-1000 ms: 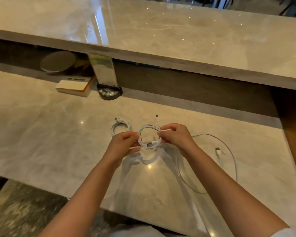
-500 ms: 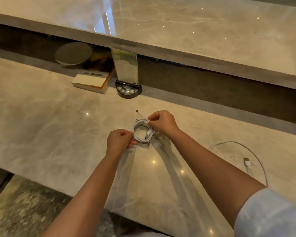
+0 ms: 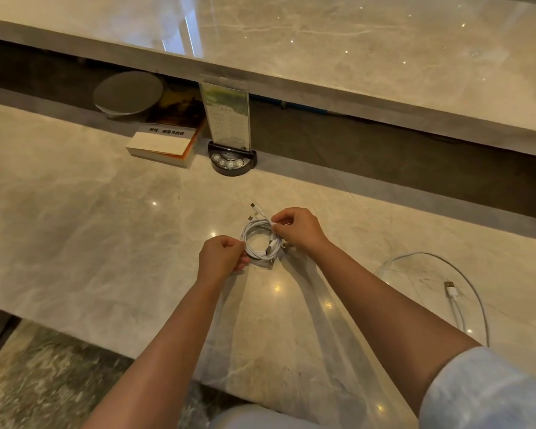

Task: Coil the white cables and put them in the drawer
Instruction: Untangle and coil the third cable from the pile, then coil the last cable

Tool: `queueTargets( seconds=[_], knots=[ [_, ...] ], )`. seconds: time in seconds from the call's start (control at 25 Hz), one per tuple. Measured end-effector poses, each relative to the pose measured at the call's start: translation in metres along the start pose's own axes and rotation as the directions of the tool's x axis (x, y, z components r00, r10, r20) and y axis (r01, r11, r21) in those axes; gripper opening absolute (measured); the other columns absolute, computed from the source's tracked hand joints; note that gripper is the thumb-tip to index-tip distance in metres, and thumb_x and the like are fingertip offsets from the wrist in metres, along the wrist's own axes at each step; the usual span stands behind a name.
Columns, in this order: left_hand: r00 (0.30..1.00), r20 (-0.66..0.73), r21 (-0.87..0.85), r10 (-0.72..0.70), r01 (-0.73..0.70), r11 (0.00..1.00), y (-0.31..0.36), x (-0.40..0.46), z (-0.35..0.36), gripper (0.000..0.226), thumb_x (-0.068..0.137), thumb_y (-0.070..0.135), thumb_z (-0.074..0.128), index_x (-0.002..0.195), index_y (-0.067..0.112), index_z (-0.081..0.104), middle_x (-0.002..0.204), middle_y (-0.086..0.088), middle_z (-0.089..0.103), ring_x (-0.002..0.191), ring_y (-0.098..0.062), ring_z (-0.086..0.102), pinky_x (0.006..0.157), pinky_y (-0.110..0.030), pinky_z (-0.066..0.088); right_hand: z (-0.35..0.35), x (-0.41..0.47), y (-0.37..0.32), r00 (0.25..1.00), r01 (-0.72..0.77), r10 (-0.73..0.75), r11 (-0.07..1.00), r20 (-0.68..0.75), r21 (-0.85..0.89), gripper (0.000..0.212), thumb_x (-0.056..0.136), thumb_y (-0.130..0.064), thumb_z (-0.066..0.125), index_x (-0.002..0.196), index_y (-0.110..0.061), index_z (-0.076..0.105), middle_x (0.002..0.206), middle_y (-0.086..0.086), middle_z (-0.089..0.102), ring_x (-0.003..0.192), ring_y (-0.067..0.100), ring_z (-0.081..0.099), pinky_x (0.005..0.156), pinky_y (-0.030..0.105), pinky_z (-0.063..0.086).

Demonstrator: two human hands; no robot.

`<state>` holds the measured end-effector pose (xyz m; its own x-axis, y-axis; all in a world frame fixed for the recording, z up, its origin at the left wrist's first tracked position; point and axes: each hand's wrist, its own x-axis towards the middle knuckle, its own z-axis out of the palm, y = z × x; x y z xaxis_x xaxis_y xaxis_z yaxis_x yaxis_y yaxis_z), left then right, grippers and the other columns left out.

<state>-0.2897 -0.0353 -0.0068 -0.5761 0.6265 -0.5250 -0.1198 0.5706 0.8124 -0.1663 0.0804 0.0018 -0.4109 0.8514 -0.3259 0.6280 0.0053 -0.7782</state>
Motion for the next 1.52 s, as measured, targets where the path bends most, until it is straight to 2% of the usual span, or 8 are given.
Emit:
queueTargets(
  seconds=[0.24,0.32,0.48,0.64,0.88,1.08,1.24,1.52],
  knots=[
    [1.000,-0.015,0.056,0.011,-0.010,0.998,0.003,-0.007,-0.004,0.012,0.085,0.013,0.060,0.075,0.006,0.063,0.076,-0.019,0.069,0.071,-0.028,0.068,0.071,-0.039,0.058,-0.002,-0.004,0.004,1.000,-0.017,0.016,1.000,0.018,0.017,0.027,0.082,-0.016,0.066,0.109,-0.012,0.065,0.100,0.010,0.069,0.093,0.024,0.066,0.086,0.040,0.054],
    [0.981,-0.080,0.255,0.179,-0.153,0.955,0.008,-0.014,-0.005,0.011,0.085,0.015,0.059,0.088,0.006,0.064,0.084,-0.013,0.069,0.077,-0.024,0.067,0.073,-0.036,0.055,-0.008,-0.010,0.002,1.000,0.017,-0.016,0.998,0.027,-0.064,0.028,0.083,-0.019,0.065,0.111,-0.013,0.064,0.105,0.008,0.068,0.095,0.022,0.064,0.083,0.034,0.052],
    [0.783,0.196,0.680,0.590,-0.543,0.494,0.029,-0.046,0.028,0.030,0.088,0.025,0.054,0.115,0.013,0.059,0.110,-0.006,0.063,0.099,-0.023,0.059,0.078,-0.030,0.044,-0.043,-0.041,0.001,0.981,0.191,-0.184,0.879,0.061,-0.436,0.032,0.087,-0.027,0.058,0.116,-0.016,0.062,0.113,0.007,0.064,0.102,0.022,0.058,0.082,0.032,0.047],
    [0.505,0.529,0.642,0.682,-0.764,0.067,0.029,-0.082,0.091,0.039,0.088,0.028,0.050,0.123,0.012,0.054,0.117,-0.010,0.062,0.106,-0.029,0.058,0.088,-0.040,0.045,-0.090,-0.105,0.046,0.966,0.175,-0.256,0.756,-0.039,-0.631,0.038,0.089,-0.027,0.053,0.125,-0.017,0.056,0.125,0.009,0.056,0.117,0.026,0.048,0.094,0.037,0.041],
    [0.261,0.804,0.404,0.534,-0.899,-0.169,-0.022,-0.133,0.177,0.043,0.071,0.049,0.043,0.096,0.022,0.066,0.091,0.002,0.069,0.083,-0.018,0.066,0.077,-0.034,0.052,-0.131,-0.216,0.175,0.941,-0.081,-0.119,0.831,-0.318,-0.550,0.035,0.079,-0.013,0.060,0.113,-0.014,0.065,0.113,0.010,0.064,0.109,0.034,0.056,0.087,0.042,0.047],
    [0.131,0.911,0.215,0.392,-0.960,-0.180,-0.064,-0.161,0.213,0.023,0.057,0.039,0.066,0.072,0.022,0.060,0.069,0.004,0.057,0.063,-0.016,0.056,0.062,-0.029,0.051,-0.125,-0.252,0.228,0.947,-0.021,-0.168,0.820,-0.275,-0.572,0.035,0.069,-0.006,0.066,0.102,-0.017,0.066,0.112,0.006,0.065,0.103,0.027,0.061,0.077,0.036,0.052],
    [0.155,0.915,0.246,0.372,-0.945,-0.213,-0.062,-0.153,0.225,0.031,0.045,0.003,0.076,0.056,0.017,0.050,0.053,0.001,0.048,0.046,-0.015,0.045,0.046,-0.022,0.026,-0.128,-0.249,0.235,0.927,0.038,-0.232,0.839,-0.294,-0.543,0.023,0.066,-0.003,0.071,0.084,-0.016,0.066,0.095,0.000,0.066,0.088,0.022,0.062,0.064,0.030,0.052],
    [0.410,0.820,0.222,0.399,-0.871,0.439,0.021,-0.160,0.225,0.013,0.092,0.009,0.046,0.084,0.015,0.053,0.075,0.002,0.055,0.069,-0.010,0.052,0.062,-0.020,0.038,-0.176,-0.234,0.207,0.844,0.010,-0.097,0.986,-0.527,-0.166,0.013,0.085,-0.009,0.062,0.093,-0.014,0.070,0.080,-0.021,0.056,0.084,0.006,0.047,0.068,0.013,0.039]
  ],
)
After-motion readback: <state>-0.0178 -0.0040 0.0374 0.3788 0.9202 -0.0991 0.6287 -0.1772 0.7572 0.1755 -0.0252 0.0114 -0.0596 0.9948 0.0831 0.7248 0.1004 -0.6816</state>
